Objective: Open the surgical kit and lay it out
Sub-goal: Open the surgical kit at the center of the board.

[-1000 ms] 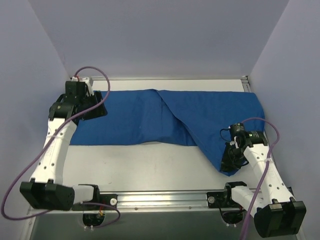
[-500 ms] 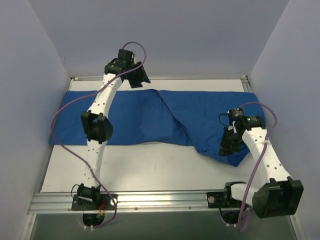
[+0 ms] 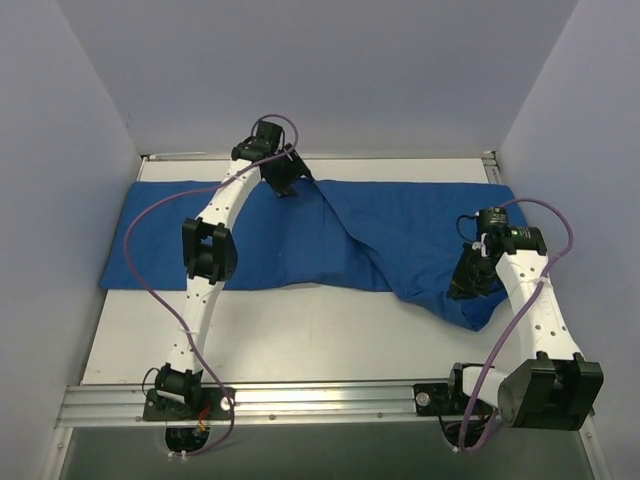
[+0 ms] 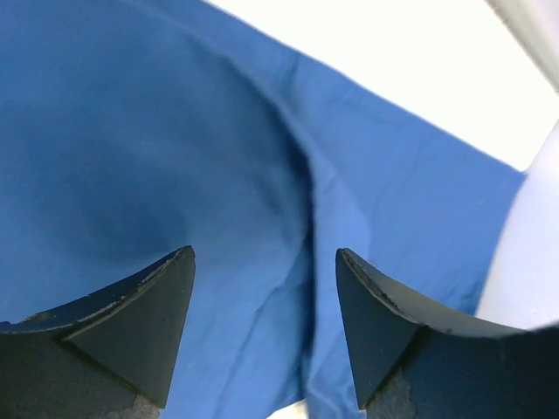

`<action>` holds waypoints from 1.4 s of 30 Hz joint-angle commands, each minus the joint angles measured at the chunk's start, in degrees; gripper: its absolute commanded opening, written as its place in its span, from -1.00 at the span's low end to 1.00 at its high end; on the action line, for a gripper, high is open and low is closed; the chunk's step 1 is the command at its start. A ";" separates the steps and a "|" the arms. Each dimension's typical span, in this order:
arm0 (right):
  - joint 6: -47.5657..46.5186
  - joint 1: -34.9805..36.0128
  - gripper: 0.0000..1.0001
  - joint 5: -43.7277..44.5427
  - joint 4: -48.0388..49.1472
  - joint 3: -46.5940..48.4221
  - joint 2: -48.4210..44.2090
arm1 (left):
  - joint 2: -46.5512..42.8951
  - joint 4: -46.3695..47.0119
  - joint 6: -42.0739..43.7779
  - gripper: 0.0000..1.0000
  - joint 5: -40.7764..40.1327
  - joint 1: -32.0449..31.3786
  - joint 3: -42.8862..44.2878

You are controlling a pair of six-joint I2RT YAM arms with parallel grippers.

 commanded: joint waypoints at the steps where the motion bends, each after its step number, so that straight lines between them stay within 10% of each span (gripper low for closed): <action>1: -0.30 -0.51 -1.00 -0.68 -1.25 0.18 -0.84 | 0.57 6.94 -5.12 0.46 0.10 -0.46 2.35; 17: 2.69 -0.95 -1.00 1.26 -2.13 -0.35 -4.35 | 6.54 16.01 -15.06 0.23 0.63 -1.78 2.52; 22: 2.78 -1.13 -1.00 1.96 -2.49 0.09 -5.15 | 6.98 16.01 -14.62 -0.33 0.63 -1.69 3.14; 27: 0.94 -1.22 -1.00 2.05 0.32 3.50 -1.64 | 4.09 14.35 -7.25 -0.95 1.24 -0.56 2.79; 38: -4.95 -1.83 -1.00 5.12 5.52 20.09 14.43 | -15.50 -5.14 29.81 -0.95 -4.11 -1.69 -9.24; 42: -4.78 -2.01 -1.00 7.85 4.99 24.52 19.37 | -28.31 -9.11 30.82 -0.95 -7.44 -2.74 -22.33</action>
